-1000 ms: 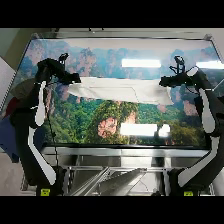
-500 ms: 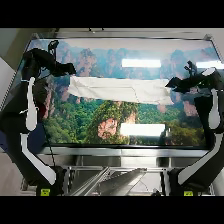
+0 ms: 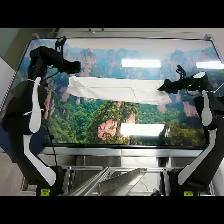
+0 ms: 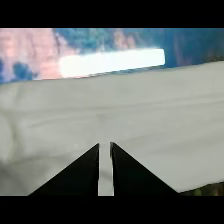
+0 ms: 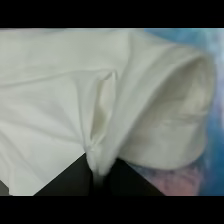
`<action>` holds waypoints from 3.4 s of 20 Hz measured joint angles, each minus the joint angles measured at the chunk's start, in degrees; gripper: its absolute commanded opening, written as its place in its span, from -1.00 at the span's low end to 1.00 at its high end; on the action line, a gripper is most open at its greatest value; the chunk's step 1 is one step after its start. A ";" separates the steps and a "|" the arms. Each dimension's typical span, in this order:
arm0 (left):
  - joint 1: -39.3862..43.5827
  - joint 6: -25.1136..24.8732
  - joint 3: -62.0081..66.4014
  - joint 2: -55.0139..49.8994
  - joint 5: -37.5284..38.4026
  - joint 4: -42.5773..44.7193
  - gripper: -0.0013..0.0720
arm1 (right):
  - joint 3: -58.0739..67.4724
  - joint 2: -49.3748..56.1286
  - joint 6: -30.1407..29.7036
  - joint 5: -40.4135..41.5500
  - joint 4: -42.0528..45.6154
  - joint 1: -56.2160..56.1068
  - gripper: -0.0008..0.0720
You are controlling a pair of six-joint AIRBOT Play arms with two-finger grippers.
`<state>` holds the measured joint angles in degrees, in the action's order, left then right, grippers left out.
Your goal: Fold the shirts.
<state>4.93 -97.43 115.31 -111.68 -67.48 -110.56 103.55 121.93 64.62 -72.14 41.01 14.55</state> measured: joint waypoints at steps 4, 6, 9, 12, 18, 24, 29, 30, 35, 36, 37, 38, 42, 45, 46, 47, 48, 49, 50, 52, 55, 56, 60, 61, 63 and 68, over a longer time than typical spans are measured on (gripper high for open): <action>7.10 -0.52 -0.04 -5.22 3.34 -0.57 -0.91 | 1.92 -2.45 -1.27 -2.58 -4.15 -0.55 -0.92; 10.38 -0.52 -0.02 -8.09 5.20 -1.18 -0.91 | 2.73 -5.49 -1.73 -4.17 -5.38 -0.81 -0.92; 14.27 -0.52 0.02 -11.67 7.96 -2.71 -0.91 | 3.45 -11.02 -2.78 -5.86 -6.64 -1.88 -0.92; 16.83 -0.63 0.02 -13.81 10.88 -6.82 -0.91 | 3.76 -16.31 -3.39 -7.17 -7.37 -3.78 -0.92; 18.14 -1.44 2.32 -12.66 10.43 -11.23 -0.91 | 3.87 -20.20 -3.02 -7.63 -6.86 -7.15 -0.92; 5.29 -2.05 -0.24 8.52 -1.25 -12.31 -0.91 | 3.87 -21.18 -1.09 -5.49 -11.34 -13.14 -0.92; -9.16 -3.56 -5.66 29.16 -3.74 -12.55 -0.91 | 3.89 -17.86 -2.75 13.42 -16.81 -30.62 -0.91; -11.47 -3.82 -6.82 31.98 -3.78 -12.55 -0.91 | 3.89 -15.91 -4.22 21.00 -17.75 -35.30 -0.72; -19.67 -7.48 -14.67 41.92 -4.13 -12.61 -0.91 | 3.82 -4.59 -9.90 53.22 -22.56 -53.24 0.35; -20.70 -8.37 -16.55 43.23 -4.13 -12.59 -0.91 | 3.85 -3.93 -10.38 55.28 -22.64 -54.58 0.35; -21.51 -9.31 -18.25 44.17 -4.11 -12.59 -0.91 | 3.87 -3.98 -10.82 55.69 -22.34 -55.04 0.34; -22.29 -10.14 -20.02 44.98 -4.07 -12.57 -0.91 | 3.87 -4.63 -11.19 54.77 -21.20 -54.73 0.32; -23.98 -12.52 -24.72 46.36 -3.74 -12.55 -0.91 | 3.91 -9.68 -6.93 42.80 -14.27 -48.13 0.30; -24.37 -13.51 -26.10 46.71 -3.93 -12.55 -0.91 | 3.91 -11.58 3.15 30.91 -5.75 -40.98 0.41; -24.44 -13.68 -26.29 46.75 -4.15 -12.55 -0.91 | 3.85 -11.58 7.30 26.95 -1.97 -38.58 0.87; -24.48 -13.75 -26.47 46.80 -4.20 -12.55 -0.91 | 3.80 -11.19 10.78 23.67 1.51 -36.65 0.97; -24.50 -13.92 -26.58 46.82 -4.48 -12.55 -0.91 | 3.78 -10.40 13.94 20.68 4.66 -34.93 0.97; -24.50 -13.99 -26.64 46.84 -4.61 -12.55 -0.91 | 3.78 -9.33 16.26 18.49 6.86 -33.59 0.97; -24.50 -14.10 -26.71 46.84 -4.63 -12.55 -0.91 | 3.78 -8.11 18.10 17.05 8.33 -32.48 0.97; -24.50 -14.10 -26.80 46.84 -4.72 -12.55 -0.91 | 3.78 -5.14 20.63 15.69 9.25 -30.67 0.97; -24.50 -14.29 -26.82 46.80 -4.61 -12.55 -0.91 | 3.78 -0.55 21.22 14.67 4.26 -29.57 0.97; -24.50 -14.34 -26.82 46.66 -4.59 -12.55 -0.91 | 3.80 0.63 20.87 14.73 1.60 -29.51 0.97; -24.50 -14.71 -26.82 45.40 -4.63 -12.52 -0.91 | 3.80 4.44 14.49 16.44 -10.73 -30.14 -0.13; -24.50 -14.71 -26.82 45.00 -4.81 -12.52 -0.91 | 3.72 5.16 12.28 16.57 -13.18 -30.34 -0.46; -24.50 -14.71 -26.82 44.30 -5.22 -12.55 -0.91 | 4.04 5.49 7.52 17.16 -21.33 -30.56 -0.92; -24.50 -14.45 -26.82 43.89 -7.15 -12.59 -0.91 | 5.11 -1.70 1.75 16.81 -26.67 -28.79 -0.92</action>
<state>-19.57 -111.87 88.49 -67.79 -74.63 -123.15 108.66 120.22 66.37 -55.33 14.35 -14.24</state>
